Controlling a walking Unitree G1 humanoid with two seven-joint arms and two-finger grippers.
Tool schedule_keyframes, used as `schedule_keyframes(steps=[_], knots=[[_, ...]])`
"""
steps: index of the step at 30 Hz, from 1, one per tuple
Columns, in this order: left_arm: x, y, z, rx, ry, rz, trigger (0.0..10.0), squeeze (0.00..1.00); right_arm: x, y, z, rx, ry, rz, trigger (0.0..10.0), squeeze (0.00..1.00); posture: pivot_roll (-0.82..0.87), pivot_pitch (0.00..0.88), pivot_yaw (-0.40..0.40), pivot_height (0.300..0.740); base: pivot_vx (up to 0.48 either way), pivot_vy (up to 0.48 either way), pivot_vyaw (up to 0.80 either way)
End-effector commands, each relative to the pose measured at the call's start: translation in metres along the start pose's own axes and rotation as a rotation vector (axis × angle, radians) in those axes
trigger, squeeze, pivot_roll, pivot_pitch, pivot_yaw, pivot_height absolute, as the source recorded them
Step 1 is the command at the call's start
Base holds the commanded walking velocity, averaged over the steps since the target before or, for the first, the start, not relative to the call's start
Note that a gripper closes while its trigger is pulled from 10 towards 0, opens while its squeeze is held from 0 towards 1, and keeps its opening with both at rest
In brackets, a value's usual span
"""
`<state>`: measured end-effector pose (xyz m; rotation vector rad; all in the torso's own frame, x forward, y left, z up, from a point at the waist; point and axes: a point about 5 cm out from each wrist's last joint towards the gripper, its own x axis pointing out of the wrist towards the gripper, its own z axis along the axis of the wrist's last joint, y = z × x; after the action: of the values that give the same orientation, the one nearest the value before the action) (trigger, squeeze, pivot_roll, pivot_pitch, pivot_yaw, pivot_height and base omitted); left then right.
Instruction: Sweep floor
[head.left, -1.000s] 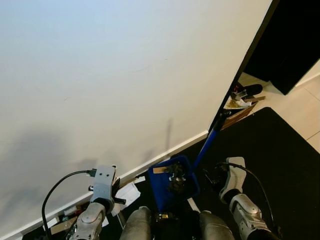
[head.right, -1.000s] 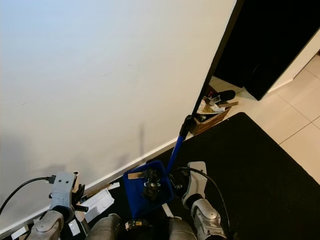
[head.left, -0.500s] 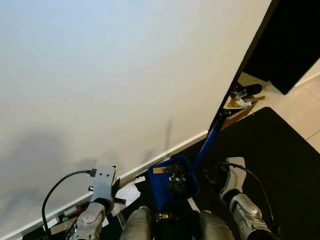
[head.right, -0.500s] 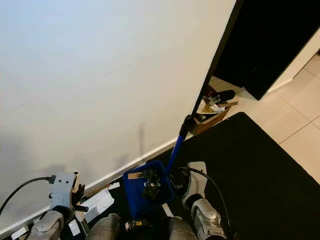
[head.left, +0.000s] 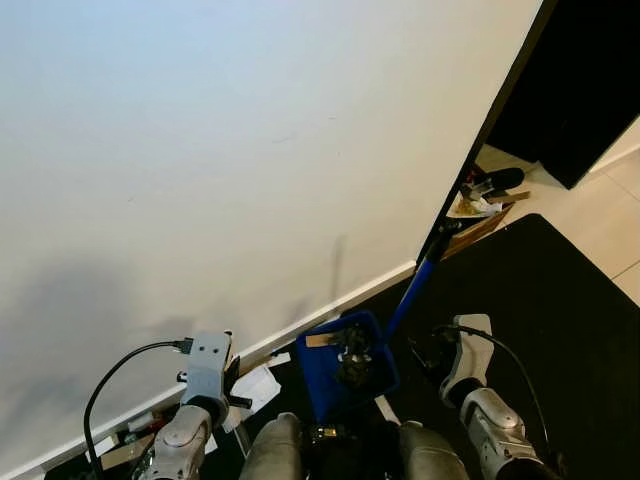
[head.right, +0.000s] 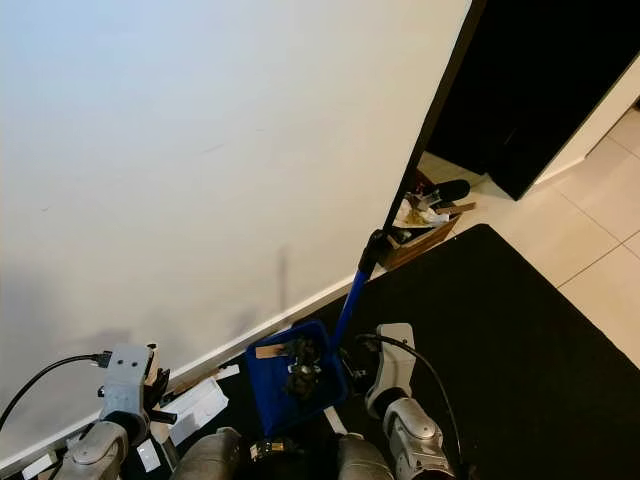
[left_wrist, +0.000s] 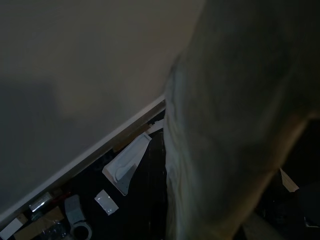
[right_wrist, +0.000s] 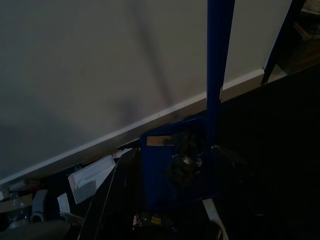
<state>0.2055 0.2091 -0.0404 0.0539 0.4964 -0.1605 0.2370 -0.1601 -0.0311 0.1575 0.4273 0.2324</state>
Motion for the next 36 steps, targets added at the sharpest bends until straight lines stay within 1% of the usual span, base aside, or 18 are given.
schedule_keyframes(steps=[1,36], knots=[[-0.0001,-0.0146,-0.0063,-0.029,0.014,-0.039,10.0,0.00,-0.0040,-0.0032,-0.0057,0.011,0.022,-0.012,10.0,0.00,0.08,0.154,-0.027,0.740,0.000,0.000,0.00],[0.0005,-0.0146,-0.0056,-0.029,0.014,-0.038,10.0,0.00,-0.0033,-0.0030,-0.0045,0.010,0.018,-0.013,10.0,0.00,0.08,0.155,-0.027,0.740,0.000,0.000,0.00]])
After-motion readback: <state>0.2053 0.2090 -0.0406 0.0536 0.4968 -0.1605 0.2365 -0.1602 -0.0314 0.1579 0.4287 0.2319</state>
